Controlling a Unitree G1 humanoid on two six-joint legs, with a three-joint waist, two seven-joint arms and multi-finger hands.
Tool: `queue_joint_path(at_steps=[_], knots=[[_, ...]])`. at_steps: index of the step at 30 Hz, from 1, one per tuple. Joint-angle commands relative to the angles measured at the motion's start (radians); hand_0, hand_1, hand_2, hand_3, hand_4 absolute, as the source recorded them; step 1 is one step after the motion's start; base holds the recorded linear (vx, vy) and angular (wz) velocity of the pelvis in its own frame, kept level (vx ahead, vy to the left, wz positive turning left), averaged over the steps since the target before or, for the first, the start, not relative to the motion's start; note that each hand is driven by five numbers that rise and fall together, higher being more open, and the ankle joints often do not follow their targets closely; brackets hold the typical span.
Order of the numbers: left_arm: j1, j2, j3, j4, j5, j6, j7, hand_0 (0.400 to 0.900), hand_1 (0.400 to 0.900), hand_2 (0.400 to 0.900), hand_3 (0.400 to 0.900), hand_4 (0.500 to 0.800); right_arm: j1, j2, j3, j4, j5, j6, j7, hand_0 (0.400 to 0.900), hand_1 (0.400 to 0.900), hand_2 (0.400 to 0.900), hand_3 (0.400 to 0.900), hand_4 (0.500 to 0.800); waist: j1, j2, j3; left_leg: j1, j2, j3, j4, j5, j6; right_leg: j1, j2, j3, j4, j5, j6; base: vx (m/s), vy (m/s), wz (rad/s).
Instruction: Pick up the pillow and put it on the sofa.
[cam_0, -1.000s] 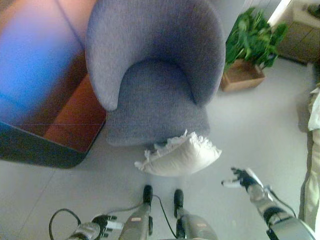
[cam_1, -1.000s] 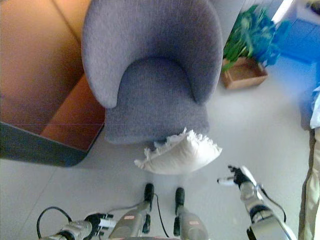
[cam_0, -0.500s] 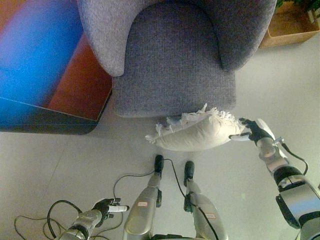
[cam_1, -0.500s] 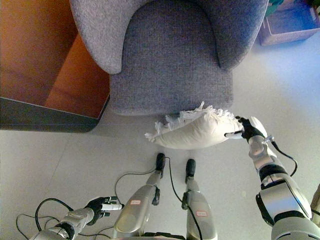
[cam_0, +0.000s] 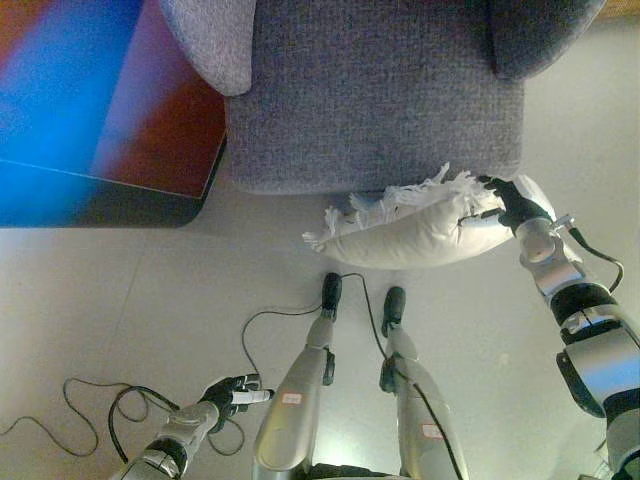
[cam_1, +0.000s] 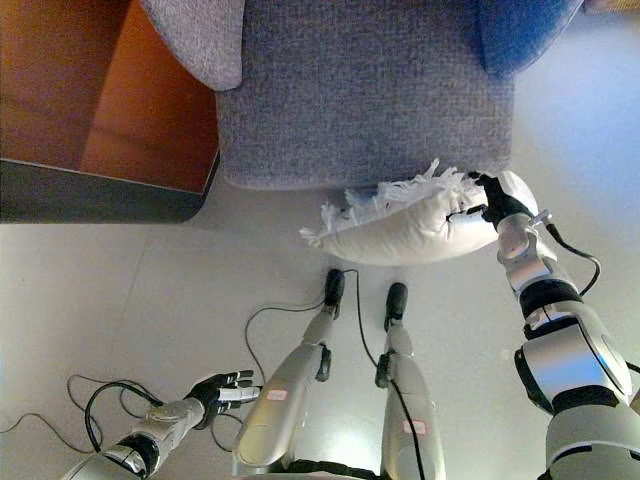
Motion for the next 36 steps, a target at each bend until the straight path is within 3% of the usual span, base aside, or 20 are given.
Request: queue_joint_path(at_steps=[1,14,18,20,36], knots=[[0.047,-0.014,-0.021,0.031,-0.032,0.024,-0.007,0.9,0.9,0.9,0.9,0.8,-0.099,-0.144,0.065,-0.097,0.0,-0.01,-0.029,0.9,0.9,0.9,0.9,0.8,0.015,0.035,0.013,-0.042,-0.07,0.02,0.011,-0.024,-0.019,-0.101,-0.025,-0.019,0.147,-0.056,0.028,-0.01,0.044,0.0],[0.066,-0.026,-0.027,0.001,-0.085,0.027,-0.01,0.9,0.9,0.9,0.9,0.8,-0.247,-0.15,0.133,-0.121,0.002,0.052,0.001,0.9,0.9,0.9,0.9,0.8,0.048,0.091,0.013,-0.173,-0.075,0.017,0.031,0.003,-0.026,-0.24,-0.028,-0.009,0.202,-0.064,0.03,0.0,0.021,0.01],[0.08,-0.023,-0.021,-0.001,-0.083,0.015,-0.008,0.9,0.9,0.9,0.9,0.8,-0.262,-0.139,0.125,-0.141,0.06,0.043,0.09,0.9,0.9,0.9,0.9,0.8,0.054,0.097,0.013,-0.196,-0.073,0.011,0.038,0.002,-0.027,-0.269,-0.027,-0.004,0.23,-0.08,0.028,0.0,-0.006,0.03],[0.09,-0.023,-0.016,-0.007,-0.079,0.008,-0.005,0.9,0.9,0.9,0.9,0.8,-0.267,-0.139,0.131,-0.152,0.07,0.045,0.119,0.4,0.4,0.4,0.4,0.5,0.058,0.098,0.013,-0.201,-0.072,0.007,0.039,0.001,-0.025,-0.274,-0.024,-0.006,0.238,-0.086,0.026,0.0,0.0,0.0],[0.105,-0.011,-0.021,-0.005,-0.083,-0.008,-0.028,0.9,0.9,0.9,0.9,0.8,-0.275,-0.157,0.112,-0.113,0.088,-0.018,0.149,0.4,0.4,0.4,0.4,0.5,0.058,0.101,0.013,-0.188,-0.061,0.001,0.04,0.009,-0.032,-0.264,-0.02,-0.01,0.241,-0.087,0.024,0.0,-0.004,-0.02]])
